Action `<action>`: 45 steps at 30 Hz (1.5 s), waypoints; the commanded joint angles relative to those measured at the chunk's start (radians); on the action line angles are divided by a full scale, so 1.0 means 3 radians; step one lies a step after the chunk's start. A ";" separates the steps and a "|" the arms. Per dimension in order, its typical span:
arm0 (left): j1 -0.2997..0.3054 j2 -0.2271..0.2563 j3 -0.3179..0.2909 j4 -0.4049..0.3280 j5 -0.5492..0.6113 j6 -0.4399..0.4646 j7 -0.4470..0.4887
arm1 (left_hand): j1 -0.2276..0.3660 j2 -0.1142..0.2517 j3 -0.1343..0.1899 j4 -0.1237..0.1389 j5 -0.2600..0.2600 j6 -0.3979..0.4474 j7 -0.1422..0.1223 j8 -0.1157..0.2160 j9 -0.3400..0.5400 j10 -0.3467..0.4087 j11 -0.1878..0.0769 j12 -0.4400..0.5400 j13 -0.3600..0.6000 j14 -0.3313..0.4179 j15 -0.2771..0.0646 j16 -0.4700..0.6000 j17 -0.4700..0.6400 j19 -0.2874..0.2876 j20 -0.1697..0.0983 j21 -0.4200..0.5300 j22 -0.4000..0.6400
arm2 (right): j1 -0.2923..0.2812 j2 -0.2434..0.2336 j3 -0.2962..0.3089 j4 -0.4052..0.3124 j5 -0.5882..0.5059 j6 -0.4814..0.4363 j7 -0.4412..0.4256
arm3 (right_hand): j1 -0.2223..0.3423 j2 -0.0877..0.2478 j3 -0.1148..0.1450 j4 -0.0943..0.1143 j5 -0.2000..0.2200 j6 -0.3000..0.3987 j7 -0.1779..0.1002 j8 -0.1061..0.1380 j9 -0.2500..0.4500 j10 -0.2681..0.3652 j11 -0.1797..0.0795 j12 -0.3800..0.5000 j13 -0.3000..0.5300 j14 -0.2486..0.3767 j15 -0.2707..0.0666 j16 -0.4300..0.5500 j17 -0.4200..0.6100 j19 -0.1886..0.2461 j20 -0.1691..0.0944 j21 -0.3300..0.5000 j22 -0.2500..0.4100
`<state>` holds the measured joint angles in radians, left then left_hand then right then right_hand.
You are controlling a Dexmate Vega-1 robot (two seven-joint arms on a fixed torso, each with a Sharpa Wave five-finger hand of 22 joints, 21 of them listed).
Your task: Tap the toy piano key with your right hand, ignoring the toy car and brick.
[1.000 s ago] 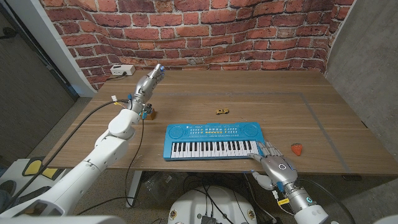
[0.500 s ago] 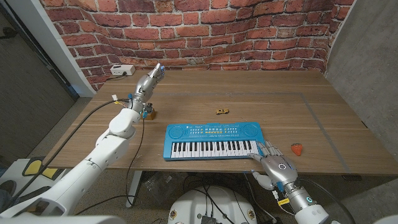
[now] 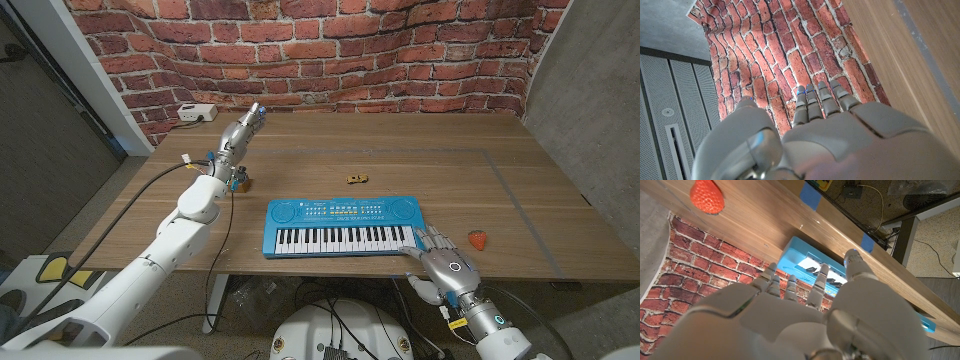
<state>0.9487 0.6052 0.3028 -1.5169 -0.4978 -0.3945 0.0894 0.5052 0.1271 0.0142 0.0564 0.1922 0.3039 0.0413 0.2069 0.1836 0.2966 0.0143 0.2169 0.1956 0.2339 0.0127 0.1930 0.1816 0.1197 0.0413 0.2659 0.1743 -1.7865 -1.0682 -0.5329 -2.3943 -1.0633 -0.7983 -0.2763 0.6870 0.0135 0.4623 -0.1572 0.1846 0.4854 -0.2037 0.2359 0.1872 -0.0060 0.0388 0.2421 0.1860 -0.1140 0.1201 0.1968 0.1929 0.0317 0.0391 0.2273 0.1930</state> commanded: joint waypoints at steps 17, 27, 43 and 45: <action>0.0111 -0.0025 -0.0055 -0.0063 -0.0014 -0.0069 0.0090 | 0.0028 0.0005 0.0017 0.0014 -0.0007 -0.0006 -0.0013 -0.0024 0.0016 0.0046 -0.0001 -0.0021 0.0008 0.0024 -0.0003 -0.0001 0.0010 0.0034 -0.0006 -0.0024 0.0021 | -0.0263 -0.0236 0.0388 -0.0175 0.0390 0.0074 -0.0274 | -0.0081 -0.0078 -0.0009 0.0024 -0.0010 -0.0411 0.0098 -0.0179 0.0002 0.0112 0.0042 0.0038 0.0010 0.0090 -0.0005 0.0027 0.0011 0.0066 0.0015 0.0017 0.0018; 0.0113 -0.0005 -0.0068 -0.0085 -0.0019 -0.0064 0.0071 | 0.0029 0.0006 0.0018 0.0014 -0.0006 -0.0002 -0.0018 -0.0023 0.0016 0.0047 0.0002 -0.0023 0.0008 0.0027 -0.0006 -0.0001 0.0010 0.0038 -0.0006 -0.0031 0.0021 | -0.0320 -0.0209 0.0474 -0.0204 0.0403 0.0060 -0.0457 | -0.0145 -0.0118 -0.0039 0.0042 -0.0011 -0.0457 0.0122 -0.0168 0.0006 0.0222 0.0033 0.0065 0.0006 0.0230 -0.0050 0.0064 0.0010 0.0183 0.0003 0.0057 0.0016; 0.0121 0.0029 -0.0100 -0.0109 -0.0012 -0.0056 0.0078 | 0.0030 0.0005 0.0019 0.0014 -0.0007 -0.0005 -0.0012 -0.0025 0.0017 0.0047 0.0001 -0.0026 0.0008 0.0027 -0.0004 -0.0003 0.0010 0.0044 -0.0003 -0.0042 0.0021 | -0.0434 0.0106 0.0866 -0.0148 0.0907 0.0556 -0.1022 | -0.0222 -0.0128 -0.0050 0.0063 0.0002 -0.0246 0.0095 -0.0083 0.0007 0.0399 -0.0058 0.0098 0.0001 0.0426 -0.0128 0.0084 0.0003 0.0413 -0.0072 0.0128 0.0011; 0.0126 0.0037 -0.0106 -0.0120 -0.0010 -0.0045 0.0085 | 0.0030 0.0005 0.0019 0.0014 -0.0007 -0.0005 -0.0012 -0.0025 0.0017 0.0046 0.0001 -0.0027 0.0008 0.0027 -0.0009 -0.0003 0.0010 0.0044 -0.0003 -0.0043 0.0021 | -0.0437 0.0143 0.0925 -0.0128 0.0989 0.0669 -0.1072 | -0.0239 -0.0128 -0.0054 0.0068 0.0002 -0.0208 0.0091 -0.0073 0.0007 0.0436 -0.0068 0.0106 0.0000 0.0454 -0.0130 0.0085 0.0002 0.0437 -0.0078 0.0135 0.0011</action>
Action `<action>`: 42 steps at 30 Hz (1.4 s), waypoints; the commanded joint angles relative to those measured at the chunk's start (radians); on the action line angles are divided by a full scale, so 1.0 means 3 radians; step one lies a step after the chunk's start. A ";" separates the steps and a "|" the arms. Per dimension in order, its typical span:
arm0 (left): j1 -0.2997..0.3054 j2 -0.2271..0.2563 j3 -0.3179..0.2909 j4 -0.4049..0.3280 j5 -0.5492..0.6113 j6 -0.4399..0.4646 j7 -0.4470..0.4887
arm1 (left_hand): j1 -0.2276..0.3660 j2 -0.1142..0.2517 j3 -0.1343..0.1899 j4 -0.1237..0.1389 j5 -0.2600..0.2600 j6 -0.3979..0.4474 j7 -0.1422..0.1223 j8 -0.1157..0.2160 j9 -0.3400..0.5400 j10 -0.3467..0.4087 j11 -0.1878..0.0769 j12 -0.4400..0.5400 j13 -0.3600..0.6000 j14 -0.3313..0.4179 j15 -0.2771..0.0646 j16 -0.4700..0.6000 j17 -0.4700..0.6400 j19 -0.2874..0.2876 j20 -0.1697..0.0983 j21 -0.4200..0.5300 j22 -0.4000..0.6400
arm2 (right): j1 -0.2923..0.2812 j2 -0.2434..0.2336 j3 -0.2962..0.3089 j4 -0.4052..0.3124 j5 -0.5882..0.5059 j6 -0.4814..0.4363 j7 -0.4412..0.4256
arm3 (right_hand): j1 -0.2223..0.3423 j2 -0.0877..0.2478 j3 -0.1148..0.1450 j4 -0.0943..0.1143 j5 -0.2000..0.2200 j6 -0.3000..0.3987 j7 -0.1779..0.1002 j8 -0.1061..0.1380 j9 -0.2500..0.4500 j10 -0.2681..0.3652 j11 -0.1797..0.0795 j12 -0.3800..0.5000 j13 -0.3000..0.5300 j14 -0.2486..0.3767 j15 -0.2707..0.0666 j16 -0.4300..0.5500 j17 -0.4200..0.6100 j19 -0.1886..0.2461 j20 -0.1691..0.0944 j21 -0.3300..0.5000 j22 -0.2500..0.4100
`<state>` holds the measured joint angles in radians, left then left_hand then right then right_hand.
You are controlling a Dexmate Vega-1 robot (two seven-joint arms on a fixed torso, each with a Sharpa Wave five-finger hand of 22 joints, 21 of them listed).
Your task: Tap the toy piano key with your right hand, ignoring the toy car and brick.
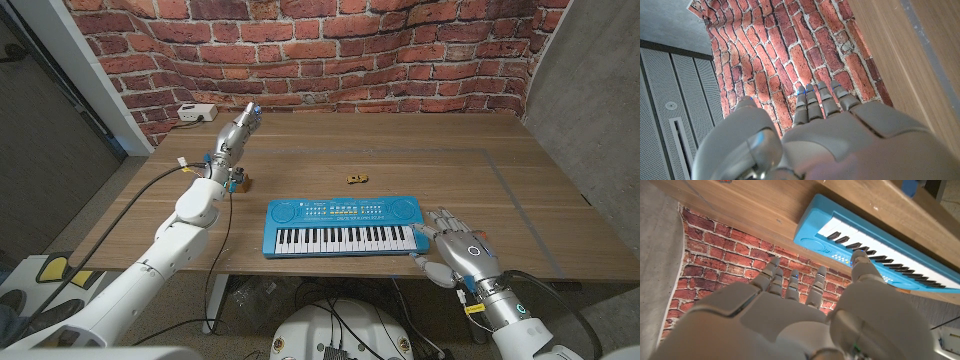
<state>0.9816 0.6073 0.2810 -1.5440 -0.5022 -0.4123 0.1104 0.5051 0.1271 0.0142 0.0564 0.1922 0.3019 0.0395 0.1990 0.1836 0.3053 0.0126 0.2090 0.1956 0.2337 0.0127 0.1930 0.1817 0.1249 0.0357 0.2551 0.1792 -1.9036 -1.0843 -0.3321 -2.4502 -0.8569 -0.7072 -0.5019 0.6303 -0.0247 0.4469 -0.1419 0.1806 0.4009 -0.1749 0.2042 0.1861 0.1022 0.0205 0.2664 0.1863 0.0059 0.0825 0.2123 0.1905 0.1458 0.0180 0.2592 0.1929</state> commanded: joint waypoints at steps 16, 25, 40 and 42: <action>0.0123 0.0100 -0.0105 -0.0188 0.0029 0.0104 0.0128 | 0.0030 0.0004 0.0018 0.0015 -0.0007 0.0001 -0.0006 0.0000 0.0017 0.0019 0.0005 -0.0002 0.0008 0.0029 -0.0003 -0.0004 0.0010 0.0030 0.0020 -0.0019 0.0005 | 0.0062 0.0477 0.0668 0.0265 0.0871 0.1330 -0.0449 | -0.0169 0.0063 -0.0008 0.0069 0.0016 0.0261 0.0020 0.0061 0.0006 0.0277 -0.0035 0.0049 -0.0006 0.0278 -0.0058 0.0060 0.0010 0.0254 -0.0095 0.0082 0.0000; 0.0119 0.0097 -0.0096 -0.0181 0.0013 0.0114 0.0092 | 0.0029 0.0003 0.0018 0.0016 -0.0008 -0.0003 -0.0002 -0.0001 0.0017 0.0020 0.0011 -0.0003 0.0008 0.0028 -0.0005 -0.0005 0.0010 0.0035 0.0019 -0.0023 0.0006 | 0.0320 0.0709 0.0694 0.0463 0.1076 0.1812 -0.0404 | -0.0253 0.0105 -0.0019 0.0097 0.0004 0.0424 0.0128 0.0089 0.0009 0.0408 -0.0001 0.0060 -0.0009 0.0383 -0.0035 0.0054 0.0007 0.0328 -0.0099 0.0089 -0.0010; 0.0083 0.0070 -0.0060 -0.0120 -0.0001 0.0142 0.0065 | 0.0027 0.0002 0.0017 0.0018 -0.0009 -0.0003 0.0003 -0.0002 0.0017 0.0018 0.0013 -0.0005 0.0009 0.0024 0.0000 -0.0007 0.0010 0.0039 0.0019 -0.0032 0.0006 | 0.0669 0.1025 0.0726 0.0803 0.1529 0.2466 -0.0330 | -0.0326 0.0141 -0.0026 0.0106 -0.0005 0.0435 0.0228 0.0050 0.0013 0.0639 -0.0008 0.0107 -0.0011 0.0512 -0.0057 0.0035 -0.0005 0.0428 -0.0103 0.0103 -0.0016; 0.0071 0.0073 -0.0049 -0.0119 0.0002 0.0150 0.0053 | 0.0027 0.0002 0.0017 0.0018 -0.0009 -0.0005 0.0000 -0.0003 0.0017 0.0019 0.0010 -0.0005 0.0009 0.0024 -0.0003 -0.0008 0.0010 0.0038 0.0017 -0.0034 0.0006 | 0.0717 0.1040 0.0750 0.0866 0.1659 0.2596 -0.0262 | -0.0334 0.0153 -0.0025 0.0111 -0.0006 0.0419 0.0254 0.0040 0.0014 0.0652 -0.0002 0.0107 -0.0012 0.0522 -0.0059 0.0032 -0.0005 0.0444 -0.0104 0.0106 -0.0017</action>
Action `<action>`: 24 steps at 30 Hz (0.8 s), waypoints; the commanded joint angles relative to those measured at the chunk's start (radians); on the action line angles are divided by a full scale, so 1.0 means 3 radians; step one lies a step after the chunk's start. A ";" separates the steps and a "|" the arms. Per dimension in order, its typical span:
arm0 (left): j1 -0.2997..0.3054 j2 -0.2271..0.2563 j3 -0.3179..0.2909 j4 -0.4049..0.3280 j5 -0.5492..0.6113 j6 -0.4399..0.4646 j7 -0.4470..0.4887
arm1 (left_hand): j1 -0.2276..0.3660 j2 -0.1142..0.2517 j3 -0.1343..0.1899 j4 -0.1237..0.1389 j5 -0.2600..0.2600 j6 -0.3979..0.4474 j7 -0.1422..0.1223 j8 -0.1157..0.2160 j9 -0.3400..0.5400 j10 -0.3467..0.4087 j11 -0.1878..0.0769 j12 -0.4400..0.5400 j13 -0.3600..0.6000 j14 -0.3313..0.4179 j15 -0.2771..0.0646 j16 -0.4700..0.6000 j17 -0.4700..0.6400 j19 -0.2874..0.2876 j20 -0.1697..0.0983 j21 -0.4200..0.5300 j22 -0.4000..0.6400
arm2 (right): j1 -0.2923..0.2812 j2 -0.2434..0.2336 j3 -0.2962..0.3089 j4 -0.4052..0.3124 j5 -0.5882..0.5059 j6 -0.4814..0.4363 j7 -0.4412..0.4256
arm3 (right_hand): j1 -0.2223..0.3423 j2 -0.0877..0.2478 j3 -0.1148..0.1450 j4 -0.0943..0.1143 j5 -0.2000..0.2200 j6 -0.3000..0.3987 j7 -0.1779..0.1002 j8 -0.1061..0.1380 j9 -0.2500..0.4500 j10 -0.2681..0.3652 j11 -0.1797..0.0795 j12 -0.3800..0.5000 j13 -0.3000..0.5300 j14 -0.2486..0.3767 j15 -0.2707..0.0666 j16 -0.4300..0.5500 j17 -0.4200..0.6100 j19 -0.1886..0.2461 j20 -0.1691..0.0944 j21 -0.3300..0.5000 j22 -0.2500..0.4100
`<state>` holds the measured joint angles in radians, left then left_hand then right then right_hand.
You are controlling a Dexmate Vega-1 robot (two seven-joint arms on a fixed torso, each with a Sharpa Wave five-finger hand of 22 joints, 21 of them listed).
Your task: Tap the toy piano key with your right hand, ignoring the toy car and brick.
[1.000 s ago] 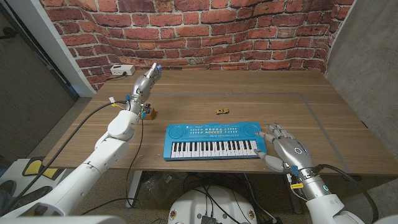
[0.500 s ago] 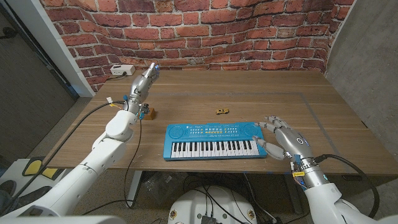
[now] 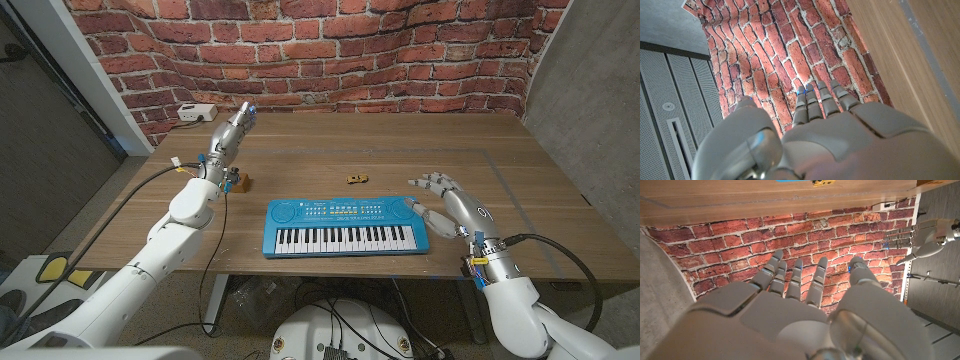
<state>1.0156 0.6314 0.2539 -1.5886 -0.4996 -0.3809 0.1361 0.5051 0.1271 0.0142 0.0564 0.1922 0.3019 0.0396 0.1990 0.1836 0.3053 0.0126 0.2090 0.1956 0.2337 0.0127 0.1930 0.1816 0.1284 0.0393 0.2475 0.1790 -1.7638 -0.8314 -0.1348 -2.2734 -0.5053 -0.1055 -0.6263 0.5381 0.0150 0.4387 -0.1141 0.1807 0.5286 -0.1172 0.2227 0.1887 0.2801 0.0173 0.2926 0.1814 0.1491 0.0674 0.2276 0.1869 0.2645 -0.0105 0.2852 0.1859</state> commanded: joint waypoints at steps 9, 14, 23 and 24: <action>-0.0113 -0.0015 0.0078 0.0057 0.0001 0.0063 -0.0071 | 0.0026 0.0001 0.0016 0.0019 -0.0010 -0.0006 -0.0002 -0.0003 0.0017 0.0014 0.0009 -0.0008 0.0009 0.0021 -0.0005 -0.0009 0.0010 0.0028 0.0003 -0.0014 0.0007 | 0.0514 0.0290 0.0137 0.0572 0.1006 0.1103 0.0466 | 0.0025 0.0139 0.0072 -0.0026 0.0012 0.0080 0.0244 -0.0014 0.0020 0.0091 0.0091 -0.0009 0.0003 0.0190 0.0014 -0.0035 -0.0009 0.0144 0.0003 0.0030 0.0002; -0.0133 -0.0018 0.0091 0.0070 0.0003 0.0071 -0.0078 | 0.0025 0.0000 0.0015 0.0020 -0.0010 -0.0008 0.0004 -0.0003 0.0017 0.0009 0.0010 -0.0010 0.0009 0.0022 -0.0007 -0.0009 0.0010 0.0029 0.0003 -0.0019 0.0007 | 0.0642 0.0369 0.0149 0.0684 0.1199 0.1235 0.0578 | -0.0015 0.0142 0.0060 -0.0022 0.0003 0.0027 0.0283 -0.0047 0.0023 0.0197 0.0125 0.0011 0.0003 0.0286 0.0005 -0.0030 -0.0007 0.0211 0.0004 0.0044 0.0001; -0.0147 -0.0005 0.0100 0.0068 -0.0001 0.0109 -0.0078 | 0.0024 -0.0001 0.0015 0.0021 -0.0011 -0.0007 -0.0002 -0.0003 0.0017 0.0010 0.0014 -0.0010 0.0009 0.0024 -0.0007 -0.0008 0.0010 0.0029 0.0002 -0.0024 0.0007 | 0.0892 0.0498 0.0138 0.0952 0.1642 0.1407 0.0799 | -0.0102 0.0105 0.0005 -0.0005 -0.0006 -0.0117 0.0378 -0.0106 0.0025 0.0259 0.0187 0.0008 0.0004 0.0330 0.0005 -0.0049 -0.0003 0.0230 0.0007 0.0035 0.0001; -0.0147 -0.0004 0.0101 0.0066 -0.0003 0.0111 -0.0080 | 0.0024 -0.0001 0.0015 0.0021 -0.0011 -0.0007 -0.0001 -0.0003 0.0017 0.0010 0.0018 -0.0010 0.0009 0.0022 -0.0007 -0.0009 0.0010 0.0030 0.0003 -0.0024 0.0007 | 0.0919 0.0504 0.0135 0.0980 0.1707 0.1419 0.0837 | -0.0111 0.0103 0.0000 -0.0003 -0.0007 -0.0135 0.0390 -0.0112 0.0025 0.0260 0.0187 0.0005 0.0004 0.0332 0.0004 -0.0051 -0.0003 0.0231 0.0008 0.0034 0.0001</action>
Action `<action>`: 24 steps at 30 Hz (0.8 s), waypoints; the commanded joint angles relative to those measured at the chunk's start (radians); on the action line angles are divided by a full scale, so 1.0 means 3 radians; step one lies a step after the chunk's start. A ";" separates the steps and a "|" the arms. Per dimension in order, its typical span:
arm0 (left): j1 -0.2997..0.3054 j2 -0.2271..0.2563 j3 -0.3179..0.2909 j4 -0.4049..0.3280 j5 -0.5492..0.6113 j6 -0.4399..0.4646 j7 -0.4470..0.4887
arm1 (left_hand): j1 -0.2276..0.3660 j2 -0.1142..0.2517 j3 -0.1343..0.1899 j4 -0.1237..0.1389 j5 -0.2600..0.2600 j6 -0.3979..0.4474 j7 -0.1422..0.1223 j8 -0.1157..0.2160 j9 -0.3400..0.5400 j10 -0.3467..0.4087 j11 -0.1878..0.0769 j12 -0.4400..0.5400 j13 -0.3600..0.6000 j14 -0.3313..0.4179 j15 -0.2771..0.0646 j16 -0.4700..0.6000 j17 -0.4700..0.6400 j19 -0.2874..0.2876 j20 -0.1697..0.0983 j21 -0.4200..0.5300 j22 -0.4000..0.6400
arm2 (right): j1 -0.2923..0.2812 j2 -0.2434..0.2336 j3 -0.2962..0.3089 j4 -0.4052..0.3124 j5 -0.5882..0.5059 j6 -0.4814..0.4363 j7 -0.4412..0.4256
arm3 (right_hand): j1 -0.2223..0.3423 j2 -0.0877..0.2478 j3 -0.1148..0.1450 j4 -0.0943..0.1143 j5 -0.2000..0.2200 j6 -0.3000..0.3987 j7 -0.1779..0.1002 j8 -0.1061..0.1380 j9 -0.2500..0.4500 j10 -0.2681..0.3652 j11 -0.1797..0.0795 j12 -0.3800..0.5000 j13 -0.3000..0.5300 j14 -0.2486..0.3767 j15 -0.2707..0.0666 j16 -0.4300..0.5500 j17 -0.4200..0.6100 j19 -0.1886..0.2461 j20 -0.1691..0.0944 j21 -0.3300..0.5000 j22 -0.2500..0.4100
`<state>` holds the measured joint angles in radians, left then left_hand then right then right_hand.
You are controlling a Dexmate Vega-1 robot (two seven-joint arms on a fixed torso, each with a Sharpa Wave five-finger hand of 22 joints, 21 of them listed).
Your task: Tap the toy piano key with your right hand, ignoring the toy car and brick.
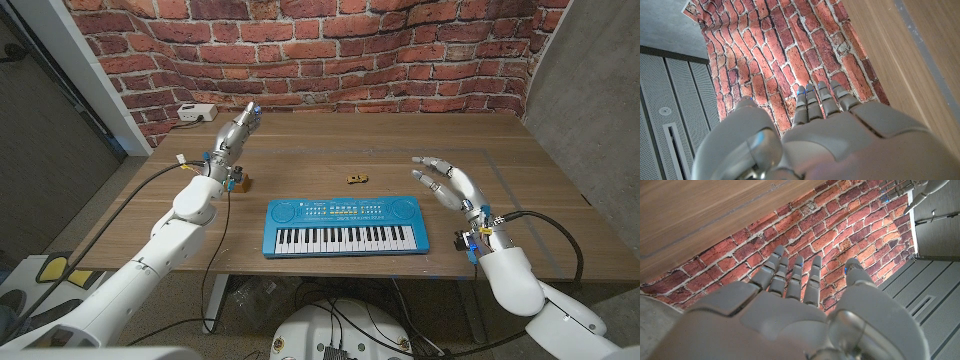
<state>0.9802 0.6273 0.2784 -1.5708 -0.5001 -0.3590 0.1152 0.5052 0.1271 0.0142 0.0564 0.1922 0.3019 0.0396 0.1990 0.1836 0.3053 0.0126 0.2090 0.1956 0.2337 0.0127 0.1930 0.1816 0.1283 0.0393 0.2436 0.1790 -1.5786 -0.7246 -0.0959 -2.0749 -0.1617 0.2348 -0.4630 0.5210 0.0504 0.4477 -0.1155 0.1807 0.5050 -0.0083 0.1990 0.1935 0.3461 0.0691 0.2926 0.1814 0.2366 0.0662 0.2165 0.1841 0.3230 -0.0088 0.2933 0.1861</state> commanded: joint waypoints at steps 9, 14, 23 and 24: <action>-0.0071 -0.0007 0.0075 0.0039 -0.0015 0.0085 -0.0053 | 0.0024 -0.0002 0.0014 0.0022 -0.0011 -0.0005 0.0006 -0.0002 0.0017 0.0017 0.0010 -0.0008 0.0009 0.0022 -0.0006 -0.0009 0.0010 0.0030 0.0008 -0.0019 0.0008 | 0.0611 0.0163 -0.0091 0.0581 0.0942 0.0403 0.0574 | -0.0096 -0.0028 -0.0057 0.0010 -0.0006 -0.0137 0.0076 -0.0052 0.0009 0.0048 0.0033 -0.0007 0.0004 0.0068 0.0007 -0.0020 0.0007 0.0043 0.0005 0.0000 0.0001; -0.0093 -0.0026 0.0100 0.0064 -0.0018 0.0080 -0.0072 | 0.0023 -0.0002 0.0014 0.0022 -0.0011 -0.0004 0.0005 -0.0002 0.0017 0.0017 0.0016 -0.0008 0.0009 0.0021 -0.0007 -0.0010 0.0010 0.0027 0.0009 -0.0023 0.0008 | 0.0772 0.0122 -0.0147 0.0648 0.1128 0.0324 0.0724 | -0.0130 -0.0033 -0.0078 0.0018 -0.0005 -0.0198 0.0129 -0.0063 0.0009 0.0041 0.0043 -0.0023 0.0004 0.0077 0.0010 -0.0028 0.0009 0.0045 0.0004 -0.0006 0.0001; -0.0102 -0.0014 0.0110 0.0048 -0.0001 0.0109 -0.0053 | 0.0023 -0.0002 0.0014 0.0023 -0.0011 -0.0004 0.0001 -0.0001 0.0017 0.0013 0.0011 -0.0010 0.0009 0.0021 -0.0006 -0.0010 0.0010 0.0027 0.0010 -0.0028 0.0008 | 0.1019 0.0078 -0.0252 0.0810 0.1400 0.0213 0.0899 | -0.0244 -0.0036 -0.0145 0.0056 -0.0002 -0.0383 0.0171 -0.0079 0.0008 -0.0084 0.0073 -0.0108 0.0006 0.0027 0.0040 -0.0067 0.0018 0.0010 0.0011 -0.0043 0.0003; -0.0101 -0.0012 0.0109 0.0043 -0.0001 0.0115 -0.0047 | 0.0023 -0.0002 0.0014 0.0023 -0.0011 -0.0003 0.0003 -0.0001 0.0017 0.0012 0.0013 -0.0011 0.0009 0.0021 -0.0006 -0.0010 0.0010 0.0027 0.0010 -0.0028 0.0008 | 0.1044 0.0085 -0.0262 0.0837 0.1431 0.0227 0.0911 | -0.0252 -0.0037 -0.0150 0.0058 -0.0002 -0.0392 0.0178 -0.0079 0.0008 -0.0085 0.0074 -0.0110 0.0006 0.0026 0.0041 -0.0068 0.0018 0.0008 0.0010 -0.0044 0.0003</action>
<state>0.9555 0.6229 0.3046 -1.5559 -0.5018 -0.3378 0.0998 0.5052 0.1271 0.0142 0.0564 0.1922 0.3019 0.0396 0.1991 0.1836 0.3052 0.0126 0.2090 0.1956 0.2337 0.0127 0.1930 0.1816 0.1283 0.0393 0.2359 0.1790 -1.3847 -0.6932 -0.1291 -1.9141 0.1601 0.3032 -0.2582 0.4565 0.0387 0.4067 -0.0991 0.1807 0.3957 0.0431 0.1801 0.1933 0.3276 0.0872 0.2654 0.1815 0.2486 0.0754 0.1995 0.1839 0.3272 -0.0068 0.2811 0.1862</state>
